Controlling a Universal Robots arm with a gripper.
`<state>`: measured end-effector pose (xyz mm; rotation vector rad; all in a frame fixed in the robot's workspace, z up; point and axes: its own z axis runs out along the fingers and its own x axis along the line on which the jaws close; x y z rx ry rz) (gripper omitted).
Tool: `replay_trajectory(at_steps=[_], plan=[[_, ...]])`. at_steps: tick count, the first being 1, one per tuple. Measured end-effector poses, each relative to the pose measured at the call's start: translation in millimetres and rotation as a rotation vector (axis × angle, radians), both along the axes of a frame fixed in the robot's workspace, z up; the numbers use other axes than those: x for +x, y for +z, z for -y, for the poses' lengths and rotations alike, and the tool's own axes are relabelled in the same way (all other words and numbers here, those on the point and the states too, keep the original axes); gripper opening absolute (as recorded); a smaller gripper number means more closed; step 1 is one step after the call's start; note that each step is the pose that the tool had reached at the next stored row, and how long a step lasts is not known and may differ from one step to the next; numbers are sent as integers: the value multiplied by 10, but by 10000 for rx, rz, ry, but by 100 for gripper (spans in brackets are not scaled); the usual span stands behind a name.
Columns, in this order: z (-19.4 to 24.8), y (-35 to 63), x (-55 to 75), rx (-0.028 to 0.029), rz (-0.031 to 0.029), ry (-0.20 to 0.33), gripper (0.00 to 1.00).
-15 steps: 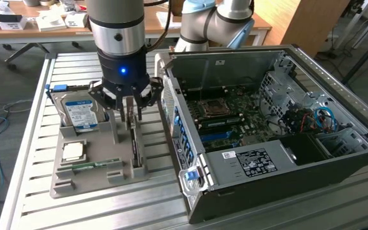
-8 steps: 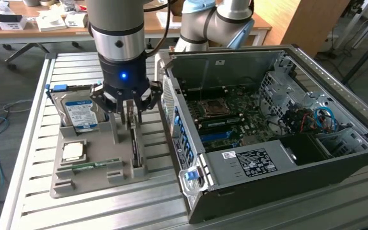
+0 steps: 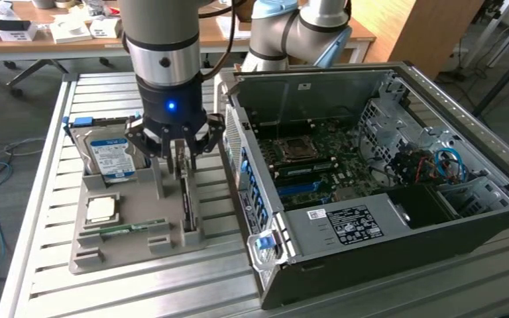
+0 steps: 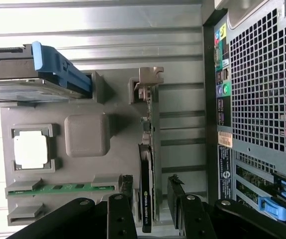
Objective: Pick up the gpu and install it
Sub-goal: 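Pick up the gpu and move the gpu toward the slot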
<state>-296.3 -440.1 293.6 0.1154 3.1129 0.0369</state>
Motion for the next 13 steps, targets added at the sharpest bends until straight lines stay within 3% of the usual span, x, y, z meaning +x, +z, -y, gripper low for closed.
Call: replay_trajectory(at_steps=[5,13], plan=[[4,-21,-1,-32,-1,21,42],[4,-42,-1,-30,3,23,42]])
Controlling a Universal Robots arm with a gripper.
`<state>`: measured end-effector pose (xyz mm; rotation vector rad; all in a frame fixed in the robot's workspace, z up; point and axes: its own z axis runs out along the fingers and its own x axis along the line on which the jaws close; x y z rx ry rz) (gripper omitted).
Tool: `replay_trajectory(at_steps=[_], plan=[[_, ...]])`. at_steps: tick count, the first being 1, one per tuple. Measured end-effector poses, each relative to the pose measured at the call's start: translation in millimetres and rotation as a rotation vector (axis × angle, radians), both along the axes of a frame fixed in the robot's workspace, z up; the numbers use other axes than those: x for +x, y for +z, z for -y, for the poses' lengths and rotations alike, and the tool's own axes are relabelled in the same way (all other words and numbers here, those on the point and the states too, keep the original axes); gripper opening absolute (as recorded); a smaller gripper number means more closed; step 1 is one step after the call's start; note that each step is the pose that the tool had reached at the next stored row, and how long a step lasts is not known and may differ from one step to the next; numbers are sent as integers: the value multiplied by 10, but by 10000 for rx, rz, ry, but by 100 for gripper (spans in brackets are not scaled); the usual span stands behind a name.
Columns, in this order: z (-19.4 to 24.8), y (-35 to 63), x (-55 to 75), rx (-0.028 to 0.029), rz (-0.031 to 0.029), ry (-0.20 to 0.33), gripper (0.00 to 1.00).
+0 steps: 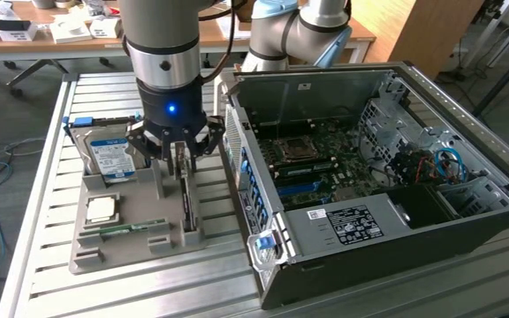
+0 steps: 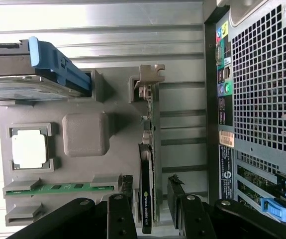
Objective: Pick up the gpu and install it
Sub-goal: 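Pick up the gpu and move the gpu toward the slot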
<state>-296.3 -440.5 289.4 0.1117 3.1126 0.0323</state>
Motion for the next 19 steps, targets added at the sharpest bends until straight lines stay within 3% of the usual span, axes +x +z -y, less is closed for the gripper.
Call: replay_trajectory(at_steps=[19], plan=[[0,-229,-2,-3,-3,1,42]])
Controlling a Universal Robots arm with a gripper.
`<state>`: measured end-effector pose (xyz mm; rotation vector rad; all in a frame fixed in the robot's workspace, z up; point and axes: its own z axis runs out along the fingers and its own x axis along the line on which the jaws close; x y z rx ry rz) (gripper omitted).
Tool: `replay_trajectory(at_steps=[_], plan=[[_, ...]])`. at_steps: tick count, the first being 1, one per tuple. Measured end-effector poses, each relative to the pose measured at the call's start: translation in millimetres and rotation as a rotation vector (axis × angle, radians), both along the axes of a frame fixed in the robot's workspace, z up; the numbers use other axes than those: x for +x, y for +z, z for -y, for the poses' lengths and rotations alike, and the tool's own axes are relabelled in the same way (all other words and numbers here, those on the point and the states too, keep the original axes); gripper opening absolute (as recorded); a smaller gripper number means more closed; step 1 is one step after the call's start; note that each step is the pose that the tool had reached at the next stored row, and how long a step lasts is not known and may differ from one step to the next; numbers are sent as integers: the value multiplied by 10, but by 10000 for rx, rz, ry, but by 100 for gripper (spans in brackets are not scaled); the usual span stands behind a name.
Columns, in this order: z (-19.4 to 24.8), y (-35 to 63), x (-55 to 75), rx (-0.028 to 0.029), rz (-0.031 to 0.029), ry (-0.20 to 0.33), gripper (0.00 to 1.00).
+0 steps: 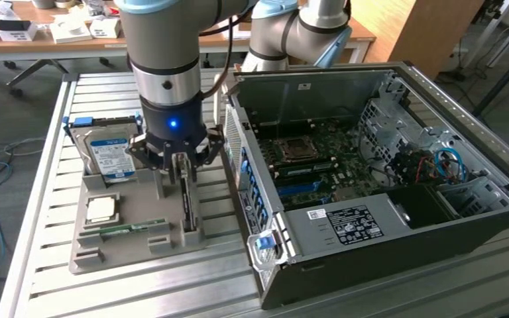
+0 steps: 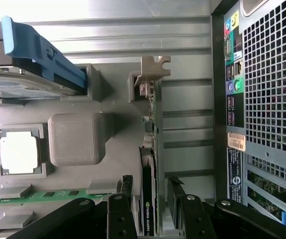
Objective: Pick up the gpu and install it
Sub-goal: 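Pick up the gpu and move the gpu toward the slot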
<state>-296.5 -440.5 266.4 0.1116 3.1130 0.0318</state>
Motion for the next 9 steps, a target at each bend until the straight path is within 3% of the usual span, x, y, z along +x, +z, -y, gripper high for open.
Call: replay_trajectory(at_steps=[9], plan=[[0,-97,0,-1,0,0,42]])
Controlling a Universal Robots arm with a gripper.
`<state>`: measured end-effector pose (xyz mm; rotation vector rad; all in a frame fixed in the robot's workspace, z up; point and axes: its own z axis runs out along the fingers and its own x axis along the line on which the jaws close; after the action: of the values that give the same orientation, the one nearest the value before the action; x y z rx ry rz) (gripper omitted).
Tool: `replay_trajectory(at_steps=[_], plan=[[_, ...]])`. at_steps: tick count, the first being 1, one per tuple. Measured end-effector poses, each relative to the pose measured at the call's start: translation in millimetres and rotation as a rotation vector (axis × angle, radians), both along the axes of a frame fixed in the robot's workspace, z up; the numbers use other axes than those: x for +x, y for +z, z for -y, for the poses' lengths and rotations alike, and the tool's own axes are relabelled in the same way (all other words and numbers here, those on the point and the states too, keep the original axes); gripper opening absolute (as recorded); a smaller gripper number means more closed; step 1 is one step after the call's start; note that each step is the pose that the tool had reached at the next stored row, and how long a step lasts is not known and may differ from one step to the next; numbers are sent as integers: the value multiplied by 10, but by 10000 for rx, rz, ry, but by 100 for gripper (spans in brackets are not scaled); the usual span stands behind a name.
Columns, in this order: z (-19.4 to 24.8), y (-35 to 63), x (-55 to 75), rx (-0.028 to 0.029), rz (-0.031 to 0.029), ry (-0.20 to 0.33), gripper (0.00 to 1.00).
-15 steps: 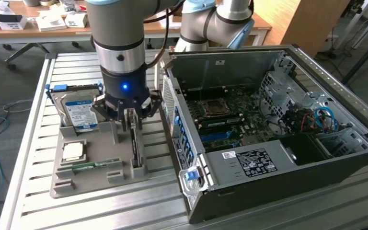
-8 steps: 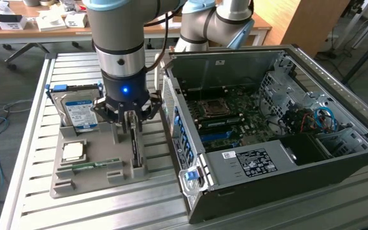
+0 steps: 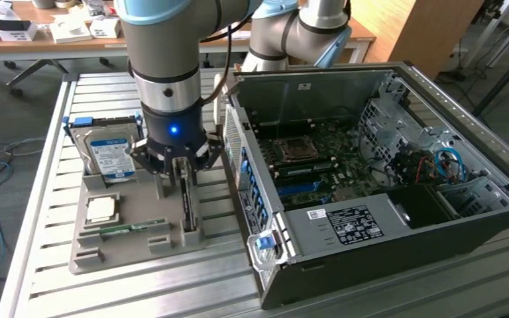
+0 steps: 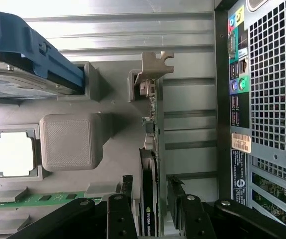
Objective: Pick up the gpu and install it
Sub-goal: 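Pick up the gpu and move the gpu toward the slot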
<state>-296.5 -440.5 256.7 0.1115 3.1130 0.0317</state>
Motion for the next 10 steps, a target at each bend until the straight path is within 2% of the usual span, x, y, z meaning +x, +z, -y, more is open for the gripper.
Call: replay_trajectory(at_steps=[10], plan=[[0,-92,0,0,0,3,42]])
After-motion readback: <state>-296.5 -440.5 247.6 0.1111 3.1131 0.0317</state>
